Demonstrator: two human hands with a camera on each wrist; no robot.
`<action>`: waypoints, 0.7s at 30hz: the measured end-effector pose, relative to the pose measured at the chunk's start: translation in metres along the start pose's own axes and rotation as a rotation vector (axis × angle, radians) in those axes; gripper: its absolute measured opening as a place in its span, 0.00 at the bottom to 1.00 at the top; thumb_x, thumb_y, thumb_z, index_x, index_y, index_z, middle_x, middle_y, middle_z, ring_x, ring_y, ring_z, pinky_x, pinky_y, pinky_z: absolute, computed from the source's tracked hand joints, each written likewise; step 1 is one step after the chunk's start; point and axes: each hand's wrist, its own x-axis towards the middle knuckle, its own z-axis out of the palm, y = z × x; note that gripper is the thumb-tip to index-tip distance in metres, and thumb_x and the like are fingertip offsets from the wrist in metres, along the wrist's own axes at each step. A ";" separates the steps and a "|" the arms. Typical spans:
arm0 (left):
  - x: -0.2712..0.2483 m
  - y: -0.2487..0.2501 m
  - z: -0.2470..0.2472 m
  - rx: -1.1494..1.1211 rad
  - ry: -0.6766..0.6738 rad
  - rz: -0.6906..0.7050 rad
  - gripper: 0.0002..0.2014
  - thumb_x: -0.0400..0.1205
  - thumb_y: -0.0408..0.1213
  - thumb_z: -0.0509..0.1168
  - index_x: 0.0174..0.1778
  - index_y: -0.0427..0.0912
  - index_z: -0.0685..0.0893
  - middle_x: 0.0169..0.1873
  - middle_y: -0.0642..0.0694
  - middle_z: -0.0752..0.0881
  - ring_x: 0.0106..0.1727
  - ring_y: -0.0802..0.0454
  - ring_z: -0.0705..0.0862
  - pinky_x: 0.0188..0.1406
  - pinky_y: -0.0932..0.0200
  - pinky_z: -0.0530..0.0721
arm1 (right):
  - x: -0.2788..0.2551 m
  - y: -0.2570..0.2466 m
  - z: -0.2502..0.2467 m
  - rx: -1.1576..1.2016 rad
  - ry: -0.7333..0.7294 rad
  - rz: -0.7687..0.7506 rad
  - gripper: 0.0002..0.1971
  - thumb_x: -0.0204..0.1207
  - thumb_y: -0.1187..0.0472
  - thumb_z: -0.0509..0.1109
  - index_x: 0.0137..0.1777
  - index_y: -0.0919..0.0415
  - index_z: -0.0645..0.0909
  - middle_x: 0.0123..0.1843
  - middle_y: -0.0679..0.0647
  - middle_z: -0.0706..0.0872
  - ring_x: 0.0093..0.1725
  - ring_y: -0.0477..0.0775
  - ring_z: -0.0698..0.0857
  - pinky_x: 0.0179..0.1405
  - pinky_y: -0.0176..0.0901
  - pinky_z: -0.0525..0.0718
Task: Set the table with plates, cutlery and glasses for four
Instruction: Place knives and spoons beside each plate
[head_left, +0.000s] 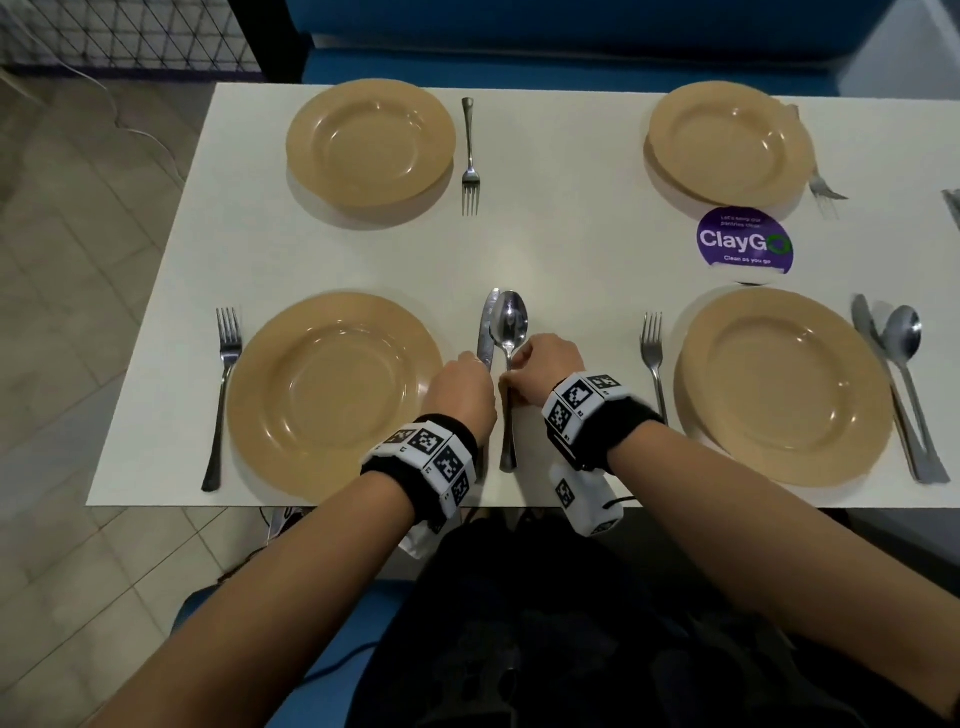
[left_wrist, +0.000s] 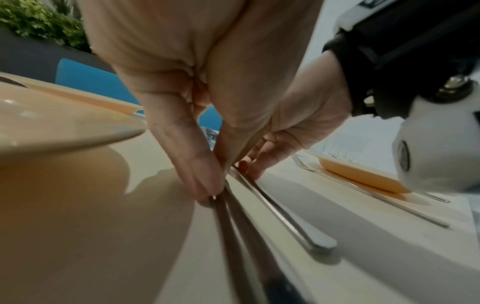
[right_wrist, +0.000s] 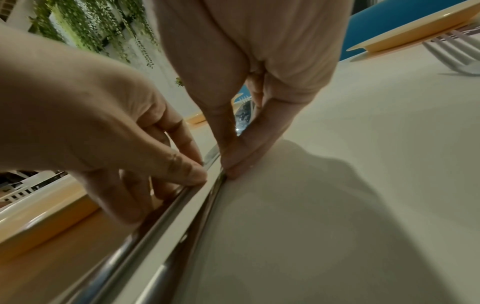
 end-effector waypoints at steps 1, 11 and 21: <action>-0.002 0.000 0.000 0.005 0.007 0.007 0.13 0.84 0.33 0.61 0.63 0.32 0.73 0.61 0.38 0.80 0.62 0.43 0.80 0.51 0.58 0.76 | -0.001 0.001 0.001 0.011 0.001 -0.004 0.13 0.70 0.64 0.74 0.53 0.70 0.86 0.53 0.62 0.89 0.55 0.60 0.87 0.54 0.46 0.85; -0.008 0.003 -0.012 0.051 0.032 0.004 0.10 0.86 0.30 0.59 0.61 0.31 0.77 0.60 0.36 0.81 0.62 0.42 0.80 0.57 0.55 0.78 | -0.013 0.003 0.014 0.074 -0.018 -0.014 0.09 0.69 0.66 0.75 0.49 0.68 0.85 0.51 0.62 0.89 0.53 0.60 0.88 0.54 0.47 0.87; -0.018 0.001 -0.016 0.041 0.003 0.004 0.09 0.84 0.29 0.60 0.57 0.31 0.79 0.57 0.36 0.83 0.59 0.40 0.82 0.53 0.54 0.80 | -0.014 -0.005 0.017 0.071 -0.008 -0.044 0.09 0.70 0.66 0.74 0.50 0.69 0.86 0.52 0.62 0.89 0.53 0.60 0.87 0.54 0.46 0.86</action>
